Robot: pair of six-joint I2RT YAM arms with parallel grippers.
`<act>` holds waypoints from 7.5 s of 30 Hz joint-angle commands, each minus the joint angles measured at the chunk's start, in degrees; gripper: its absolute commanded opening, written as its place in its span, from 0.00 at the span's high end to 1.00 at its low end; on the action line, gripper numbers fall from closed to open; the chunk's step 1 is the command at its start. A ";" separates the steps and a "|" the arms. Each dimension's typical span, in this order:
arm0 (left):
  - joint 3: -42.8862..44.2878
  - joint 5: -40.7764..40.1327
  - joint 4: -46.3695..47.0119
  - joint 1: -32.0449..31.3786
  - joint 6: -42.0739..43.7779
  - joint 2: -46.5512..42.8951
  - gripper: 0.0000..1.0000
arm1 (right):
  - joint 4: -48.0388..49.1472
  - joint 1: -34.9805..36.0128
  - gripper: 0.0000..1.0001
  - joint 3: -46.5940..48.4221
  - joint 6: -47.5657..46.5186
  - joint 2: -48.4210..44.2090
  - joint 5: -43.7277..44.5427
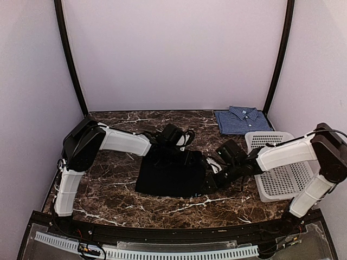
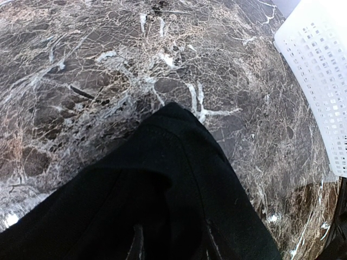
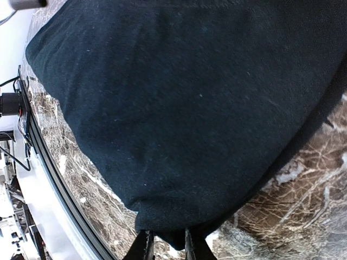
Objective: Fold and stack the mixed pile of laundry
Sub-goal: Smooth out the square-folded T-shirt at the center of the board, then pick up the square-folded T-shirt from the center of the board.
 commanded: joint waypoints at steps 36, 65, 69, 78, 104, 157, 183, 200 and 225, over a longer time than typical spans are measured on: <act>-0.91 -6.98 -12.70 3.35 -4.09 5.16 1.00 | 10.31 4.83 1.00 -17.73 11.43 -6.12 -1.48; -0.42 -3.55 -11.65 4.25 -2.97 2.53 0.94 | -16.84 4.83 0.81 -8.61 12.99 -19.34 8.70; -1.55 -2.32 -11.34 4.27 -0.18 -5.39 0.71 | -16.48 4.83 0.69 -2.56 8.86 -21.83 11.63; -12.45 -0.12 -13.47 4.13 -1.43 -25.89 0.41 | -13.05 1.97 0.58 12.00 -2.31 -6.99 7.99; -32.04 3.02 1.15 19.59 -7.20 -26.46 0.40 | 4.71 -3.76 0.58 19.89 0.71 19.56 -9.41; -19.92 -18.73 4.40 -21.33 42.91 -15.95 0.65 | -0.22 -13.71 0.58 -2.24 12.97 -9.69 -6.55; -19.83 -19.65 7.79 -19.53 41.61 -19.09 0.62 | 4.42 -13.81 0.57 -5.42 13.76 -8.31 -8.78; -21.47 -8.98 7.82 -18.35 42.47 -13.00 0.63 | 5.54 -13.81 0.56 -5.64 14.19 -7.22 -9.35; -21.09 -13.07 17.01 -15.35 33.10 -15.95 1.00 | 16.81 -13.13 0.50 -2.38 26.86 0.72 -10.52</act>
